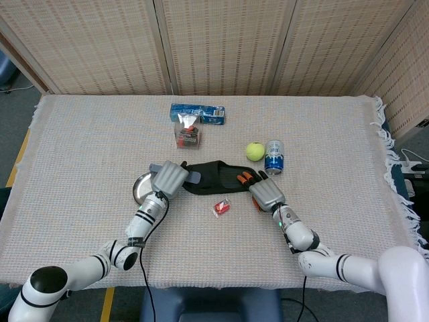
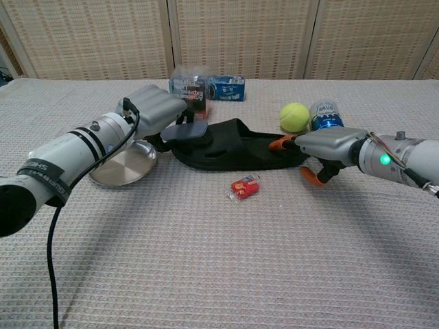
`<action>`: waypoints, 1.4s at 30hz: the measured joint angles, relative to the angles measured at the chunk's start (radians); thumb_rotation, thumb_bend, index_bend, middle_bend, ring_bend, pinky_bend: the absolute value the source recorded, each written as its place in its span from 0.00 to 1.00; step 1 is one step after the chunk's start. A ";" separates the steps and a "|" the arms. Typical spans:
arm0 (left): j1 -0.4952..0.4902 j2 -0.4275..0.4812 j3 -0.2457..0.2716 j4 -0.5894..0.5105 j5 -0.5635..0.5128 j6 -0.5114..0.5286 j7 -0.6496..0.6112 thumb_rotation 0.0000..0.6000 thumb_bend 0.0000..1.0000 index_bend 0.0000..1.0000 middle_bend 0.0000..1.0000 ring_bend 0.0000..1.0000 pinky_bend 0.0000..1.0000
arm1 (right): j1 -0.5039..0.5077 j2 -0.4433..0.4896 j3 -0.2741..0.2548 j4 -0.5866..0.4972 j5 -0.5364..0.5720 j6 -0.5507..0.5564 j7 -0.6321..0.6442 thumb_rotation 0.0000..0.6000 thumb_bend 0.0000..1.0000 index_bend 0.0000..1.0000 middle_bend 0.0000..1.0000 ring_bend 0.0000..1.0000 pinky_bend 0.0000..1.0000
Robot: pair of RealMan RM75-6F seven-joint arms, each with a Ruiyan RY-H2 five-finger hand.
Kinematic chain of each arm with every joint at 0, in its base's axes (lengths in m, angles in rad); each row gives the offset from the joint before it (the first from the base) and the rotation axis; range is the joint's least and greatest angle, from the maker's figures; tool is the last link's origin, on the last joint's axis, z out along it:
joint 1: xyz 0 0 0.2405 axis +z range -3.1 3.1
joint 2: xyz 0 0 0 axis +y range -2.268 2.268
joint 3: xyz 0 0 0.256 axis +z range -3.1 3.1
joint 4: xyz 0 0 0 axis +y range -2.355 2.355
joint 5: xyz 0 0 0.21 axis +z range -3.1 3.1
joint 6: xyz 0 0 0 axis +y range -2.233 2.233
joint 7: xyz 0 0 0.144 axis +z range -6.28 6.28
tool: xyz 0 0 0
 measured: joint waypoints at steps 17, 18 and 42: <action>0.090 0.194 0.059 -0.350 -0.012 0.105 0.302 1.00 0.44 0.49 0.57 0.81 1.00 | -0.046 0.175 0.063 -0.239 -0.100 0.110 0.134 1.00 0.53 0.00 0.00 0.00 0.00; 0.098 0.203 0.065 -0.356 -0.022 0.108 0.324 1.00 0.44 0.48 0.57 0.81 1.00 | -0.050 0.189 0.067 -0.254 -0.106 0.117 0.141 1.00 0.53 0.00 0.00 0.00 0.00; 0.154 0.272 0.127 -0.429 -0.351 0.031 0.632 1.00 0.40 0.00 0.15 0.79 1.00 | -0.061 0.274 0.050 -0.391 -0.082 0.158 0.078 1.00 0.52 0.00 0.00 0.00 0.00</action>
